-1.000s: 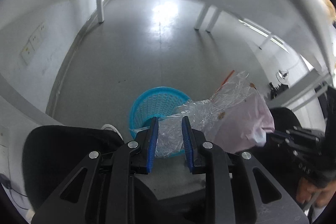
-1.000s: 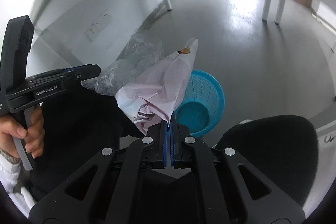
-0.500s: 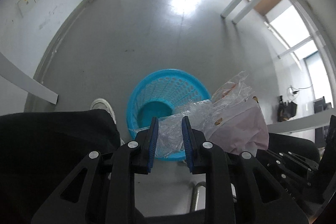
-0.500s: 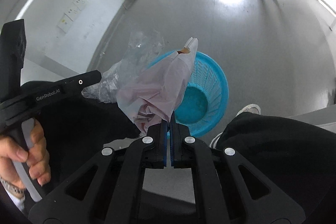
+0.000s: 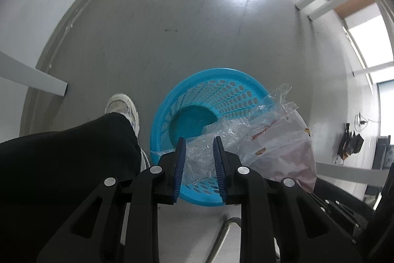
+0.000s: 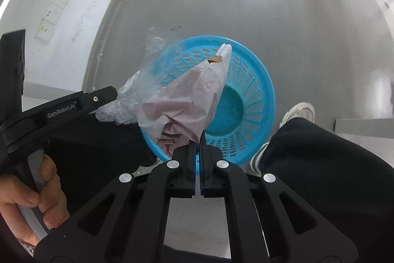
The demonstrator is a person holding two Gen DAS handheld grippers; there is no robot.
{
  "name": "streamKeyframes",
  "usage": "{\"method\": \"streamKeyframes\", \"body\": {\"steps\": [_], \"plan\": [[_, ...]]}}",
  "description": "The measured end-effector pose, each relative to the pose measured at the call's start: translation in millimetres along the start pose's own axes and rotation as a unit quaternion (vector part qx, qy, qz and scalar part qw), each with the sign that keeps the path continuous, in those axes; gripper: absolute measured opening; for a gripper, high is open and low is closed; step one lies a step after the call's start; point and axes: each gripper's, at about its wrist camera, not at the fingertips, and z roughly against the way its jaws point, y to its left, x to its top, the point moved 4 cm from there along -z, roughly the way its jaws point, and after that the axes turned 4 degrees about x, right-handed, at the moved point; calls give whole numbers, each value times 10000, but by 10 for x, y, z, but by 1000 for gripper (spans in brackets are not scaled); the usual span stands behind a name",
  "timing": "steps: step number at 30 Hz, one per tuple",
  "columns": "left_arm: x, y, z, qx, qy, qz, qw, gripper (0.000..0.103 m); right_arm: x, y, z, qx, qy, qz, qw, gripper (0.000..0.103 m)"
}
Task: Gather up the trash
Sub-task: 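Lower both held items over the blue mesh basket, then open both tools to drop the items into the basket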
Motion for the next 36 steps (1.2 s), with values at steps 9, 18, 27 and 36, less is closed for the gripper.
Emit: {"method": "streamKeyframes", "body": {"steps": [9, 18, 27, 36], "plan": [[40, -20, -81, -15, 15, 43, 10000, 22, 110, -158, -123, 11, 48, -179, 9998, 2], [38, 2, -8, -561, -19, 299, 9980, 44, 39, -158, -16, 42, -50, -203, 9998, 25], [-237, 37, 352, -665, -27, -171, 9976, 49, -189, 85, 491, 70, -516, 361, 9980, 35], [-656, -101, 1083, -605, -652, -1113, 9898, 54, -632, 169, 1139, 417, -1031, 603, 9920, 42]]}}
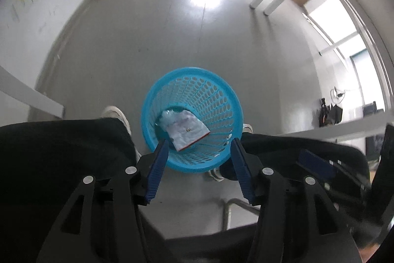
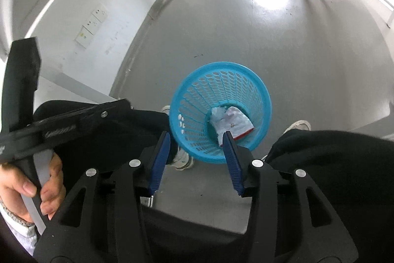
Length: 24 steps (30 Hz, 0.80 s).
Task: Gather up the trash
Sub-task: 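Open both tools to drop the items into the basket, then raise both open tools back up to the table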
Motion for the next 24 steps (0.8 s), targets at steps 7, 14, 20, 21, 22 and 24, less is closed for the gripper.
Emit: {"method": "streamKeyframes", "body": {"steps": [7, 14, 20, 21, 22, 24], "plan": [[-117, -71, 462, -108, -383, -74, 9992, 61, -160, 117, 514, 117, -395, 97, 9991, 47], [-272, -245, 943, 71, -1082, -624, 9921, 84, -309, 134, 1019, -52, -876, 220, 9959, 54], [-359, -338, 1322, 337, -1765, -957, 9791, 97, -340, 220, 1523, -138, -1459, 458, 9881, 71], [-361, -345, 1376, 360, -1846, -976, 9773, 97, -343, 249, 1630, -134, -1565, 506, 9863, 74], [-357, -348, 1452, 356, -1947, -976, 9753, 97, -333, 270, 1713, -138, -1640, 546, 9848, 77], [-368, -348, 1577, 286, -2083, -949, 9730, 97, -291, 317, 1877, -138, -1816, 629, 9813, 82]]}}
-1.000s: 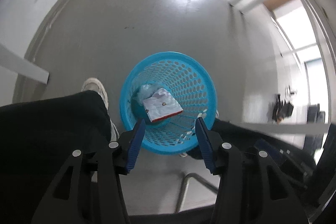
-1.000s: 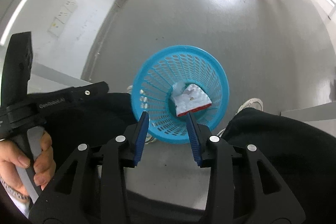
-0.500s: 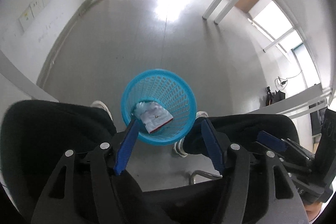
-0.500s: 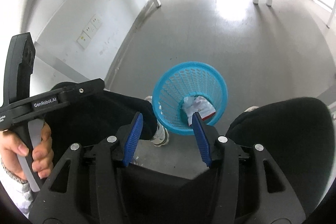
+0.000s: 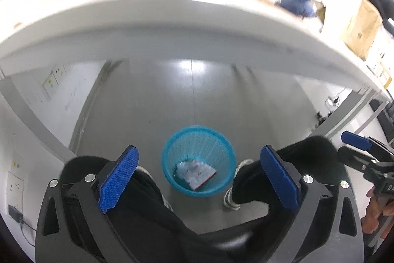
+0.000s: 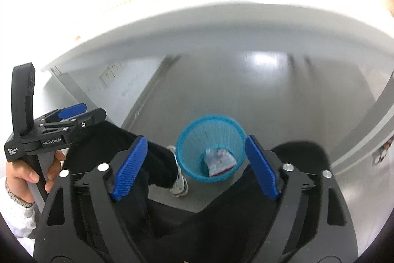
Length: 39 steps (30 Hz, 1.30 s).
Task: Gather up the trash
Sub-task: 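Raise both open tools back up to the table, then grasp the clear plastic strip with the right tool while the left tool grasps white plastic gloves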
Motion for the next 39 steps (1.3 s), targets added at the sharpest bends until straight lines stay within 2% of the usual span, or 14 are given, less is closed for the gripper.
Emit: {"method": "streamKeyframes", "body": {"steps": [1, 4, 10, 13, 22, 26, 32, 35, 39], "plan": [[25, -1, 58, -32, -76, 24, 10000, 97, 61, 11, 72, 24, -102, 9, 9999, 87], [116, -36, 240, -186, -343, -47, 9992, 97, 249, 81, 296, 117, -398, 56, 9991, 92], [390, -145, 628, -58, -978, -331, 9946, 97, 552, 182, 551, 143, -774, 179, 9967, 94], [507, -164, 735, -86, -1162, -414, 9923, 97, 698, 193, 611, 105, -942, 223, 9952, 94], [913, -80, 941, -408, -1385, -237, 9892, 97, 1092, 178, 700, 144, -1239, 192, 9920, 94], [1084, -153, 914, -594, -1318, -358, 9888, 97, 1222, 145, 696, 71, -1341, 128, 9909, 94], [1282, -294, 829, -539, -1392, -567, 9872, 97, 1369, 102, 618, 153, -1421, 32, 9897, 94], [1386, -334, 791, -588, -1431, -595, 9862, 97, 1430, 60, 529, 165, -1398, -12, 9900, 90], [1543, -356, 702, -803, -1432, -387, 9857, 97, 1497, -15, 359, 195, -1315, -124, 9911, 82]]}}
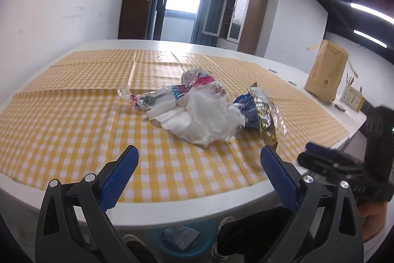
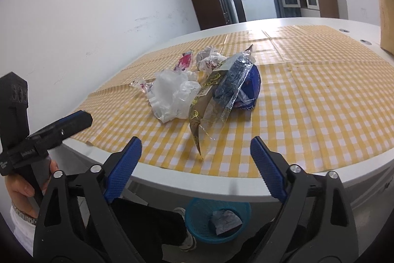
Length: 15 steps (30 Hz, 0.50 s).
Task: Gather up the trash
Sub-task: 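Grasp the clear plastic strip with the right tool while the left tool grasps white plastic gloves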
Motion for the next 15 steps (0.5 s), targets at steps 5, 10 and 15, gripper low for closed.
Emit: {"method": "streamKeyframes", "body": {"steps": [5, 10, 15], "plan": [[157, 21, -272, -11, 90, 123, 9999, 96, 35, -26, -179, 120, 79, -20, 9999, 74], [272, 16, -576, -35, 287, 124, 9995, 96, 48, -95, -316, 232, 182, -82, 9995, 58], [338, -5, -931, -36, 664, 217, 9976, 94, 19, -182, -416, 342, 281, -233, 9987, 44]]}}
